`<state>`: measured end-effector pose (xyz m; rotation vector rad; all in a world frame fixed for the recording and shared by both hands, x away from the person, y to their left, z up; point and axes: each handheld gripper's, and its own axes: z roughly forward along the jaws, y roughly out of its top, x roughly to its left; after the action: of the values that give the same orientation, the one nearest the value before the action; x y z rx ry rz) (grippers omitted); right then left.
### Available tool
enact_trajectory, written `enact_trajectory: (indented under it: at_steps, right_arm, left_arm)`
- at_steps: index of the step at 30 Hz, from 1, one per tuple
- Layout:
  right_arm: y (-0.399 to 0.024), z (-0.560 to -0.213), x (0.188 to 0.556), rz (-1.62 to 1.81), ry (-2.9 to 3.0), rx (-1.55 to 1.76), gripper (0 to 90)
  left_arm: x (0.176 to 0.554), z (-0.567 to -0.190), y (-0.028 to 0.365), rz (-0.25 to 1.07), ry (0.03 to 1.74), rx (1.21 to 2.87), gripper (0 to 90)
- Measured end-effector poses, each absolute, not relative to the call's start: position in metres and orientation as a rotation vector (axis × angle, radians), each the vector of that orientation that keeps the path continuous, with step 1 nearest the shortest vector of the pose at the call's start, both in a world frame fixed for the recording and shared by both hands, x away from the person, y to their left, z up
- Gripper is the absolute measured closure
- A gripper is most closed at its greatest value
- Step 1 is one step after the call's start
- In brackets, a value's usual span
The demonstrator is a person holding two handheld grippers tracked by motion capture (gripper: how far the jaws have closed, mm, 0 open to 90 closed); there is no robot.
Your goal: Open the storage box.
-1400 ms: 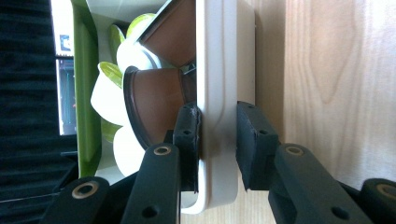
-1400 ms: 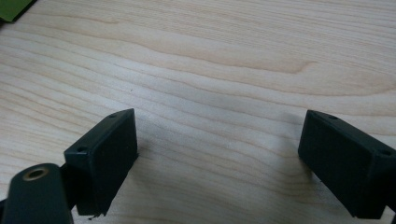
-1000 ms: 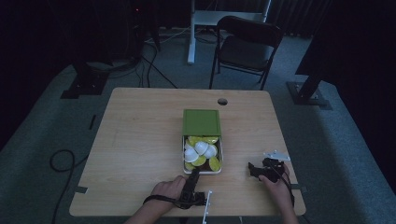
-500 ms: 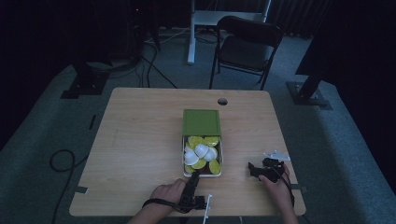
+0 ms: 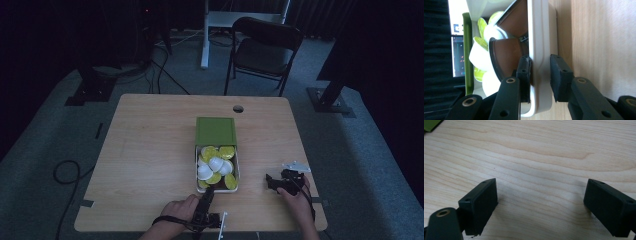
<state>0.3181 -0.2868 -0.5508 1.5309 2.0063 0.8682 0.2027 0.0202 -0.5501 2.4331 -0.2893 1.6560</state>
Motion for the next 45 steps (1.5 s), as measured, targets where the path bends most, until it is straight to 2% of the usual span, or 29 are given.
enact_trajectory:
  at_steps: [15,17,19,27,45]
  right_arm:
    - [-0.287,-0.551,0.318,0.868,2.006,1.532,11.5]
    - [-0.287,-0.551,0.318,0.868,2.006,1.532,11.4]
    - [-0.287,-0.551,0.318,0.868,2.006,1.532,11.5]
    - [-0.287,-0.551,0.318,0.868,2.007,1.53,11.4]
    - [-0.287,-0.551,0.318,0.868,2.007,1.53,11.4]
  left_arm:
    - [0.206,-0.549,0.022,1.648,-0.298,2.437,71.0]
    - [0.205,-0.548,0.022,1.642,-0.291,2.432,65.7]
    - [0.204,-0.545,0.022,1.633,-0.281,2.427,64.6]
    - [0.198,-0.531,0.023,1.483,-0.23,2.425,59.0]
    - [0.206,-0.473,0.034,1.256,-0.017,2.292,58.9]
